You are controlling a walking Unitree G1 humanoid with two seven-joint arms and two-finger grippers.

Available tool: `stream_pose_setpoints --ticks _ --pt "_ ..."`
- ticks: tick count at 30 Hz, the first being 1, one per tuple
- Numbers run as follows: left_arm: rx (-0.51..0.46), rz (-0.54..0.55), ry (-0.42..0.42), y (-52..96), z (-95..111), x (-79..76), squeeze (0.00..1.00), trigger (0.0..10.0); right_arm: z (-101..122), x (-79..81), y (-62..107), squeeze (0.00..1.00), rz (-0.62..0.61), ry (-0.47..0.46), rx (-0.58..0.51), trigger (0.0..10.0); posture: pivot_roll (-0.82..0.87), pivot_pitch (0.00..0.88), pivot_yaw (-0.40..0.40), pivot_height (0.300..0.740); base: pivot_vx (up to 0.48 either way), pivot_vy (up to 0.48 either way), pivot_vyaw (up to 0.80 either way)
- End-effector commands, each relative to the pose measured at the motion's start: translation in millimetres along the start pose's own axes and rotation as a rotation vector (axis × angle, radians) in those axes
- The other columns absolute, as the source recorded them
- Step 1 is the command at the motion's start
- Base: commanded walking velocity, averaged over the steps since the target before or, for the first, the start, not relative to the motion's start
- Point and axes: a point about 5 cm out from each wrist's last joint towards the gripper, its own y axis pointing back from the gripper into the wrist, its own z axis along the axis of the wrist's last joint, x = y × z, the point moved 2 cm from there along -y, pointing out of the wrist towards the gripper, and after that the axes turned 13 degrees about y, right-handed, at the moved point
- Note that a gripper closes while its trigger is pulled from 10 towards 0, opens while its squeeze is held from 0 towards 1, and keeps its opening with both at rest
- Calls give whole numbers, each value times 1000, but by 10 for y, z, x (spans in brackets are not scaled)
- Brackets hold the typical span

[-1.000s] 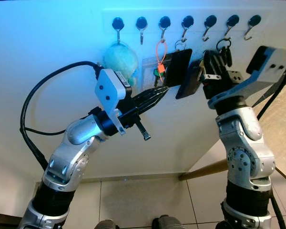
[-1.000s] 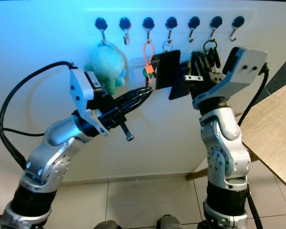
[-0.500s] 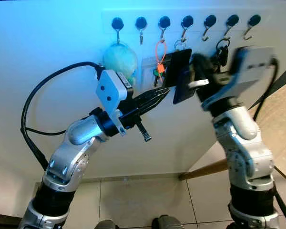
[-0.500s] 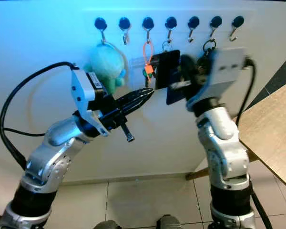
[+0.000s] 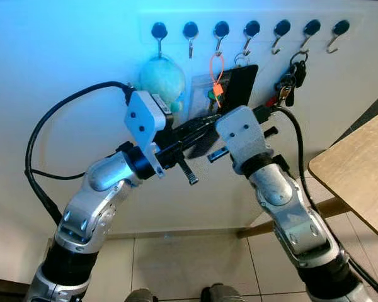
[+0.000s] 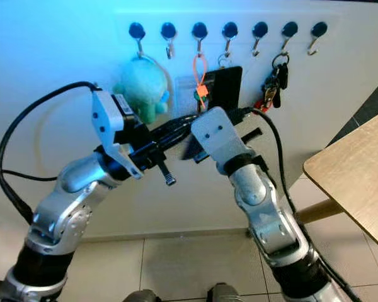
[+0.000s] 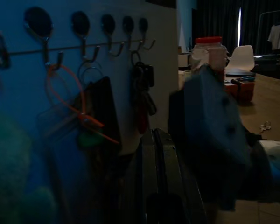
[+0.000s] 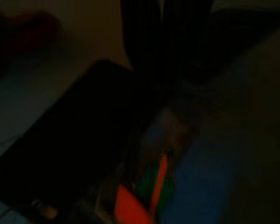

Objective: Hang keys on a hook

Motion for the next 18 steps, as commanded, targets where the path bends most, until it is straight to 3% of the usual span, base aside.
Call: stream_pose_setpoints --ticks 1,4,10,14,16,18 --pt "1 -34 14 -11 -1 -66 0 10000 -11 -63 -7 0 -55 99 16 10000 45 126 -13 740 0 0 0" --pt "2 -39 17 -11 -4 -71 0 10000 -18 -136 0 0 -104 153 26 10000 43 126 -11 740 0 0 0" --pt "5 -43 20 -11 -7 -75 0 10000 23 -157 17 0 -138 159 13 10000 46 127 -11 740 0 0 0" --pt "7 -45 21 -10 -8 -77 0 10000 67 -137 43 0 -145 105 -7 10000 46 127 -11 740 0 0 0" --pt "9 -46 22 -5 -11 -83 0 10000 86 -82 72 0 -122 -33 -15 10000 46 127 -11 740 0 0 0" --pt "11 -47 21 -2 -14 -86 0 10000 67 -32 107 0 -95 -100 5 10000 47 126 -12 740 0 0 0"
